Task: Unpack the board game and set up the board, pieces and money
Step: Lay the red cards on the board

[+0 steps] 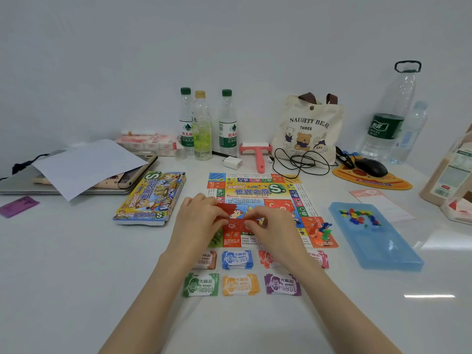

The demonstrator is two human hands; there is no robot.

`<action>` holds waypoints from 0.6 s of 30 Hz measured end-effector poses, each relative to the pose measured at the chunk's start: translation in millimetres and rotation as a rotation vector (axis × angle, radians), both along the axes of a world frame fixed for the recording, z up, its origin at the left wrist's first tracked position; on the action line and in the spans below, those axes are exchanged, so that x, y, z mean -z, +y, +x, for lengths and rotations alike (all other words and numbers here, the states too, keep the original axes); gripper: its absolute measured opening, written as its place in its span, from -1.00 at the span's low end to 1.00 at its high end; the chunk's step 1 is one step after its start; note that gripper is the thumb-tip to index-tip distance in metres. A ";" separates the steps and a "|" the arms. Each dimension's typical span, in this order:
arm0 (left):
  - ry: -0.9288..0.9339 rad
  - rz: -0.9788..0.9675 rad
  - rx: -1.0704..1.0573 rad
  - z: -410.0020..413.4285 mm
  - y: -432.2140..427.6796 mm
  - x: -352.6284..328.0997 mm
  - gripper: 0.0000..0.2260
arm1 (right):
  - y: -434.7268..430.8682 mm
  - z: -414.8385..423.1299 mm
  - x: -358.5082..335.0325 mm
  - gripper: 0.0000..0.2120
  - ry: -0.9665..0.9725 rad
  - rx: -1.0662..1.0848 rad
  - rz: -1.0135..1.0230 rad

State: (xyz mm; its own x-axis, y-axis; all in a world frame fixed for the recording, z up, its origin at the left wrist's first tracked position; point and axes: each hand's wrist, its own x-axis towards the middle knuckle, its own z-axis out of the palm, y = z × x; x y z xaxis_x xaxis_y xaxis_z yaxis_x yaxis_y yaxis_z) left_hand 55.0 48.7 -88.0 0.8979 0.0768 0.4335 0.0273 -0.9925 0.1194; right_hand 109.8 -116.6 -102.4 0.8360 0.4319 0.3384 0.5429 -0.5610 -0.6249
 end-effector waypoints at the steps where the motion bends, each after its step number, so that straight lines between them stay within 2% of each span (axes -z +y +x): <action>1: 0.001 -0.004 0.001 0.3 0.1 1.3 -0.74 | 1.1 0.1 0.2 -0.89 -0.037 0.017 -0.031; 6: -0.023 -0.023 0.015 0.3 0.1 3.4 -0.76 | 5.6 1.3 -5.0 -0.82 -0.265 0.021 -0.214; 10: -0.139 0.026 0.080 0.5 0.0 1.4 -0.90 | 11.3 -0.9 -10.2 -0.93 -0.527 0.045 -0.276; 11: -0.154 0.058 0.094 0.9 0.4 0.3 -0.86 | 13.4 -0.6 -11.3 -0.96 -0.569 0.065 -0.274; 15: -0.289 0.144 0.112 1.2 -1.5 -3.5 -0.78 | 20.6 -0.6 -20.3 -0.89 -0.640 0.066 -0.281; 18: -0.363 0.113 0.110 0.7 -1.9 -5.7 -0.82 | 21.4 -5.6 -37.8 -0.97 -0.638 0.044 -0.370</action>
